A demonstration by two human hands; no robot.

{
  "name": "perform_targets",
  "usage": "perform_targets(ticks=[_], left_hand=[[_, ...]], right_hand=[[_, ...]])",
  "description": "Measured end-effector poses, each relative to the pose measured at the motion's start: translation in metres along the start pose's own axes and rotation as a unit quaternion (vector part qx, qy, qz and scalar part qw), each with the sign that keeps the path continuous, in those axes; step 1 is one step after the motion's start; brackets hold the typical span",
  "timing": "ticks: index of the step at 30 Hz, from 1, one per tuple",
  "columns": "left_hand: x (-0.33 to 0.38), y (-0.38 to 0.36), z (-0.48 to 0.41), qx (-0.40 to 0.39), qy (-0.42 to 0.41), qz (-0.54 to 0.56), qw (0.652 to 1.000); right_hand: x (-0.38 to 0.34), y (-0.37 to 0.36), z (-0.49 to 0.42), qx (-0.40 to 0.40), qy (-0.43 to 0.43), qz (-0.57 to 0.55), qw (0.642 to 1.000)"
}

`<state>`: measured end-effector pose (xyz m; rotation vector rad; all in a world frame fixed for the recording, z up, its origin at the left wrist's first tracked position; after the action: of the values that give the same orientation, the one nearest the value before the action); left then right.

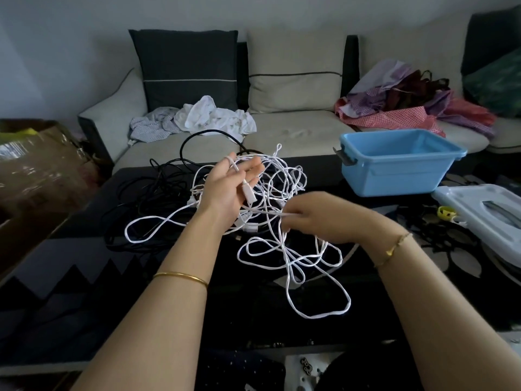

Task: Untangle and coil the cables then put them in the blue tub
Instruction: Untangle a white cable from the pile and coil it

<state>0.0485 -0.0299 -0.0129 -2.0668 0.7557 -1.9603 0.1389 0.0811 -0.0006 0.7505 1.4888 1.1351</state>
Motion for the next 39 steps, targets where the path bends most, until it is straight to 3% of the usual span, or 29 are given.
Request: perform_targets(ticks=[3, 6, 8, 15, 20, 23, 25, 28, 34, 36, 39], left_hand=[[-0.004, -0.008, 0.006, -0.057, -0.022, -0.146, 0.987], [-0.005, -0.030, 0.017, -0.140, -0.036, -0.316, 0.938], [-0.010, -0.044, 0.023, -0.184, -0.036, -0.364, 0.912], [-0.020, -0.067, 0.038, -0.220, 0.075, -0.156, 0.960], [-0.016, -0.079, 0.048, -0.306, 0.129, -0.076, 0.940], [-0.008, -0.091, 0.057, -0.356, 0.150, 0.029, 0.922], [0.000, -0.094, 0.055, -0.340, 0.136, 0.106, 0.925], [0.009, -0.077, 0.036, -0.235, 0.084, 0.162, 0.955], [0.015, -0.020, 0.007, 0.001, -0.016, 0.122, 0.992], [0.017, -0.011, 0.005, 0.042, -0.041, 0.077, 0.995], [0.013, -0.010, 0.009, 0.049, -0.067, -0.055, 0.995]], right_hand=[[0.006, 0.033, 0.013, 0.127, -0.002, -0.106, 0.986], [0.017, 0.052, 0.019, 0.242, -0.008, -0.146, 0.959], [0.024, 0.056, 0.018, 0.287, -0.015, -0.170, 0.943], [0.039, 0.068, 0.018, 0.393, -0.021, -0.253, 0.884], [0.053, 0.067, 0.022, 0.446, -0.030, -0.307, 0.840], [0.061, 0.054, 0.016, 0.398, -0.056, -0.344, 0.849], [0.053, 0.031, 0.005, 0.289, -0.063, -0.337, 0.894], [0.034, -0.005, -0.007, 0.095, -0.052, -0.282, 0.953], [0.011, -0.021, 0.009, -0.111, -0.028, -0.176, 0.978], [-0.005, -0.020, 0.016, -0.130, 0.004, -0.137, 0.982], [-0.019, 0.001, 0.018, -0.054, 0.035, -0.124, 0.990]])
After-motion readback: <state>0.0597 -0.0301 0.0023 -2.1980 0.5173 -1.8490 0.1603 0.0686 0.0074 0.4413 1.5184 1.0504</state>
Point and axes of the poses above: each hand's wrist, its own z-axis away from the middle knuckle, its own y-axis out of the back of the hand, x = y × z, the point moved 8 cm from there along -z, towards the middle knuckle, and after that the axes turned 1 degree about -y, right-handed, at the moved point
